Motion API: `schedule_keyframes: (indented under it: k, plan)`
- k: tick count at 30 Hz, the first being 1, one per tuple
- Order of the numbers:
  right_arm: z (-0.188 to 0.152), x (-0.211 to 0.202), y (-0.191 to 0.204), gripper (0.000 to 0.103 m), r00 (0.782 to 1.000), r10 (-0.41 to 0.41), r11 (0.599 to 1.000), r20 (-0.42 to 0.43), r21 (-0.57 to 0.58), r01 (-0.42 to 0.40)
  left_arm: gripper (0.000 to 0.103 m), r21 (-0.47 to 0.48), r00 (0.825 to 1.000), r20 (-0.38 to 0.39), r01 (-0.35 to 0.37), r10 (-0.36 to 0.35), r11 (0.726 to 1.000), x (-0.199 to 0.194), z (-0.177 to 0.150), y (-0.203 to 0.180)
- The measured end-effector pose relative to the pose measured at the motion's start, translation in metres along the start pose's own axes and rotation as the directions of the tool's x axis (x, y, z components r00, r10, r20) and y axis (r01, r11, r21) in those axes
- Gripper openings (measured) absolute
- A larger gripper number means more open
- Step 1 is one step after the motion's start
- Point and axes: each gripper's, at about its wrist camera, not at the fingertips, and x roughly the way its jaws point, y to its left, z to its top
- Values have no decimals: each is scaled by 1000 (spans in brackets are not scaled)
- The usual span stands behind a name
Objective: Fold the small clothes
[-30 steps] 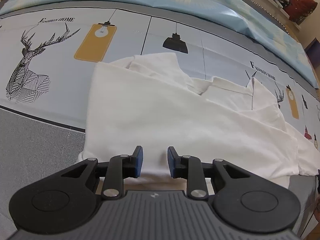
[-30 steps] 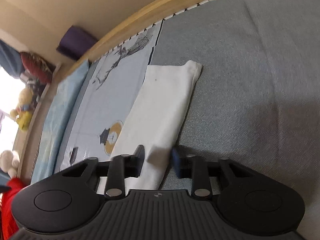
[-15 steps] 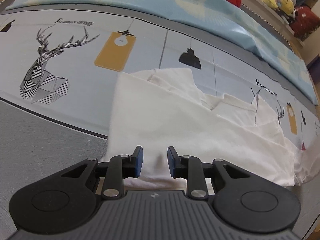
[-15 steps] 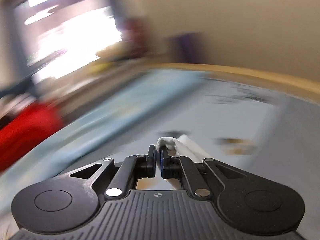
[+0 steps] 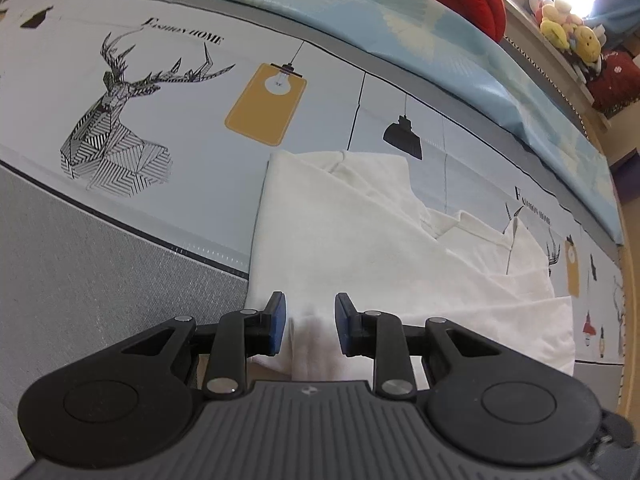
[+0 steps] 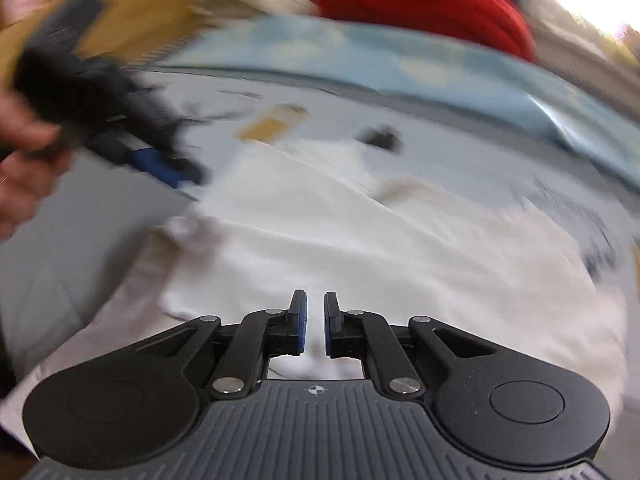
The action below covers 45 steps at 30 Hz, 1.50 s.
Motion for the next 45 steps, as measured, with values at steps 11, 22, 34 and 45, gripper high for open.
schedule_keyframes:
  k: [11, 22, 34, 45]
  plan:
    - [-16, -57, -95, 35, 951, -308, 788, -9, 558, 260, 29, -12, 992, -121, 17, -18, 1000, 34, -14, 11]
    - [-25, -58, -181, 35, 925, -379, 593, 29, 775, 219, 5, 164, 992, 109, -79, 62, 983, 3, -7, -26]
    - [-61, -3, -187, 36, 953, -210, 558, -220, 773, 302, 12, 29, 975, 152, -165, 159, 986, -3, 13, 1]
    - [-57, -18, -181, 39, 961, -262, 486, -91, 848, 212, 24, -41, 987, 76, -139, 142, 989, 3, 12, 23]
